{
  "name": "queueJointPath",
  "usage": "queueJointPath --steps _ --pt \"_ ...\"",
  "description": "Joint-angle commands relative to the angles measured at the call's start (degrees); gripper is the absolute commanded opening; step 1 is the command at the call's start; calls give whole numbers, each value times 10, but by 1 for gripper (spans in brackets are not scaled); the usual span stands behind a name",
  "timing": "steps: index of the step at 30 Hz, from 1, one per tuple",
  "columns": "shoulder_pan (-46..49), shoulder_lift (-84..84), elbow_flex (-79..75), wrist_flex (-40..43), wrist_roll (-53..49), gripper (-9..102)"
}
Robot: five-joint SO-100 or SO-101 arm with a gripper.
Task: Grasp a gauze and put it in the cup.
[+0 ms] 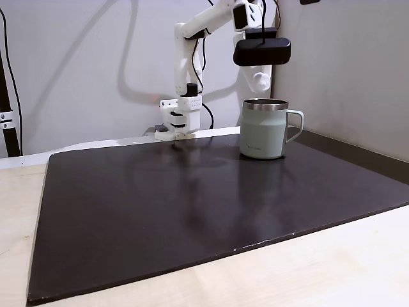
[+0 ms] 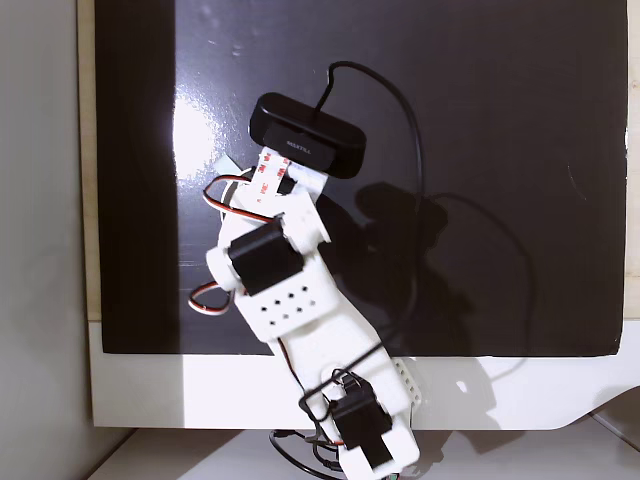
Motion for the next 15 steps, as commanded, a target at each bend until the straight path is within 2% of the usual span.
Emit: queueJointPath --steps 1,4,10,15 --pt "-20 1 -3 1 11 0" --pt "-25 1 1 1 18 5" --pt "-11 11 10 0 18 27" --pt "-8 22 19 0 17 35"
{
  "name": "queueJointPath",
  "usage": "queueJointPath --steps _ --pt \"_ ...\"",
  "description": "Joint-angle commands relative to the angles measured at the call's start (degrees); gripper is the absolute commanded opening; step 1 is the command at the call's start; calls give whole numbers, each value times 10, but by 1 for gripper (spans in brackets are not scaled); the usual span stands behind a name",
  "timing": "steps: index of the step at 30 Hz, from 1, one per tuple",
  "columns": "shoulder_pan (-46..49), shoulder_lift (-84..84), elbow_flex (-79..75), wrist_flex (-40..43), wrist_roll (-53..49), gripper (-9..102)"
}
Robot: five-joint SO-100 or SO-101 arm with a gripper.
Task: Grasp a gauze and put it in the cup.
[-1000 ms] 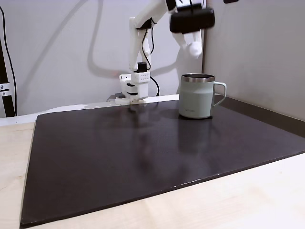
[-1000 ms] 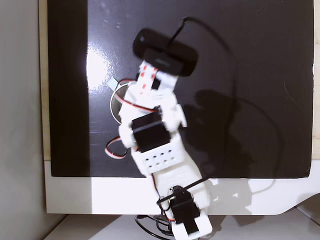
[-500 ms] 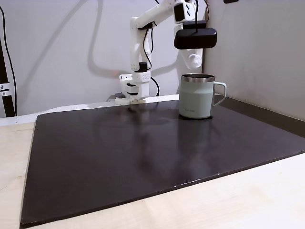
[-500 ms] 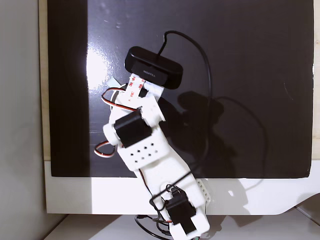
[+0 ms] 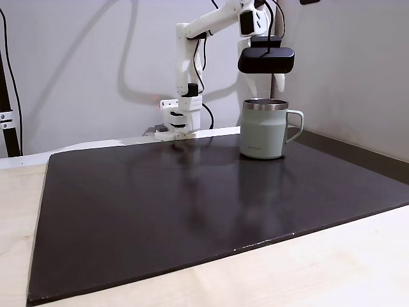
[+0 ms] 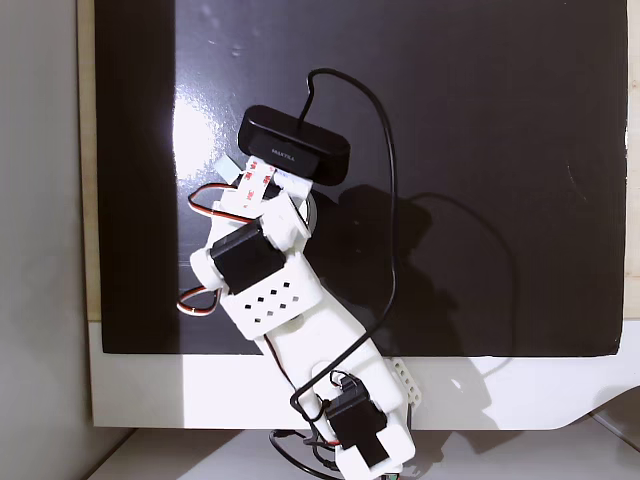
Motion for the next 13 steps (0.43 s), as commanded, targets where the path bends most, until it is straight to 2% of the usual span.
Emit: queueJointPath --steps 1,13 --pt "9 27 -1 0 3 35" --pt "11 32 -1 0 2 35"
